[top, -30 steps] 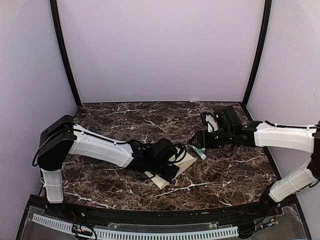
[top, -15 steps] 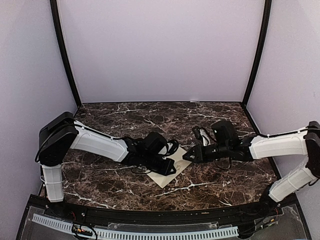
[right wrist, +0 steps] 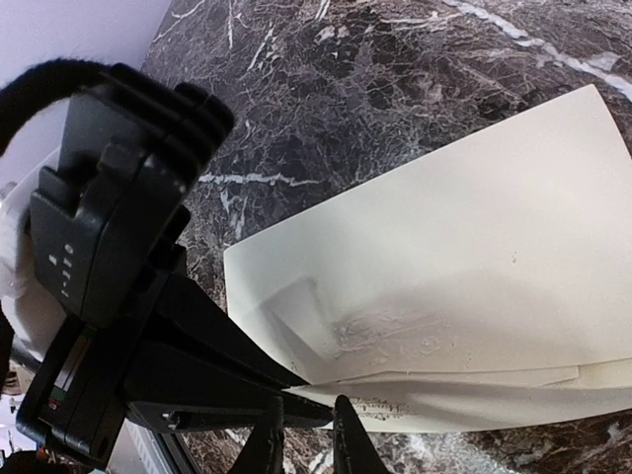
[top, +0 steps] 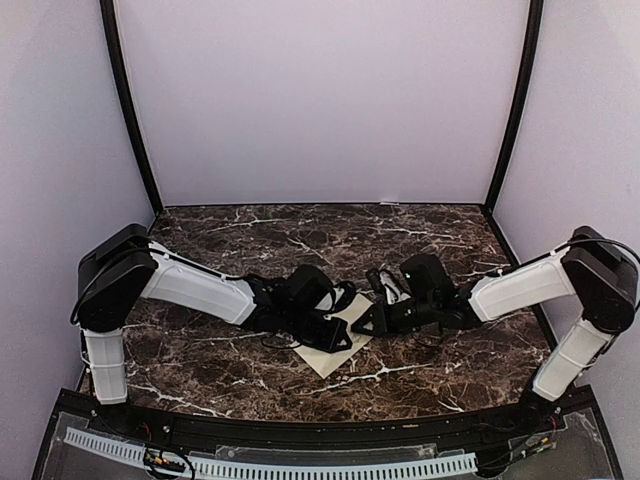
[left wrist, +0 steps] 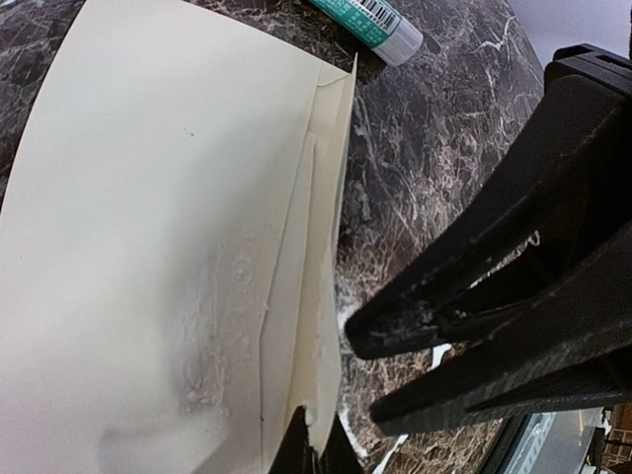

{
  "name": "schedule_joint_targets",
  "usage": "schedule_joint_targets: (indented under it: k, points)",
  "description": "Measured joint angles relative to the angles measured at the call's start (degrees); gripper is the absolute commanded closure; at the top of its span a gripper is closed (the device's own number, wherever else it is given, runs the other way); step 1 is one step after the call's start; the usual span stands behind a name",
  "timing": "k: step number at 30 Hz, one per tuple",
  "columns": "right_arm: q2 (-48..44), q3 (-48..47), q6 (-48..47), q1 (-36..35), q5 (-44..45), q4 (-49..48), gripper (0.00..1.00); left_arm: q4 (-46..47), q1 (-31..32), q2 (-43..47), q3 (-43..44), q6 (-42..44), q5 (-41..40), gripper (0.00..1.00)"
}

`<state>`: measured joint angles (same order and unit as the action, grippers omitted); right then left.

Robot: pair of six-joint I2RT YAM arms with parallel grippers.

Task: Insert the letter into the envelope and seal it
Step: Seal the envelope flap on the envelope.

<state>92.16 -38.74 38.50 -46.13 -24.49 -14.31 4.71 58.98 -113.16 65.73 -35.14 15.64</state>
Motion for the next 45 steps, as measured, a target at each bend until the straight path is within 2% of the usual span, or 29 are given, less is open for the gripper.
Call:
schedule_joint_targets:
  k: [5, 10, 13, 19, 27, 32, 38, 45]
  points:
    - [2.21, -0.52, 0.02, 0.00, 0.11, -1.29, 0.87, -0.09, 0.00, 0.00, 0.00, -0.04, 0.00, 0.87]
    - [4.50, -0.81, 0.17, 0.00, 0.37, -2.10, 0.87, -0.35, 0.00, 0.07, 0.00, 0.28, -0.20, 0.69]
    - [5.38, -0.85, 0.20, 0.00, 0.63, -2.12, 0.87, -1.53, 0.00, 0.70, 0.00, 0.63, -1.01, 0.62]
    - [6.62, -1.25, 0.20, 0.00, 1.11, -2.40, 0.88, -5.51, 0.00, 3.61, 0.00, 2.16, -4.20, 0.54]
    - [7.91, -1.92, 0.22, -0.02, 1.84, -2.23, 0.88, -8.41, -0.02, 8.09, -0.42, 4.24, -9.01, 0.57]
    - [9.09, -2.82, 0.22, -0.02, 2.43, -1.75, 0.89, -3.43, 0.00, 8.66, -2.58, 4.50, -4.70, 0.69]
    - [9.33, -3.37, 0.61, -0.02, 3.13, -0.61, 0.90, 3.13, 0.00, 4.59, -2.64, 4.74, 1.29, 0.75]
    - [9.55, -3.93, 0.81, -0.02, 3.50, 0.20, 0.91, 4.37, 0.00, -0.13, -2.80, 6.05, 2.08, 0.88]
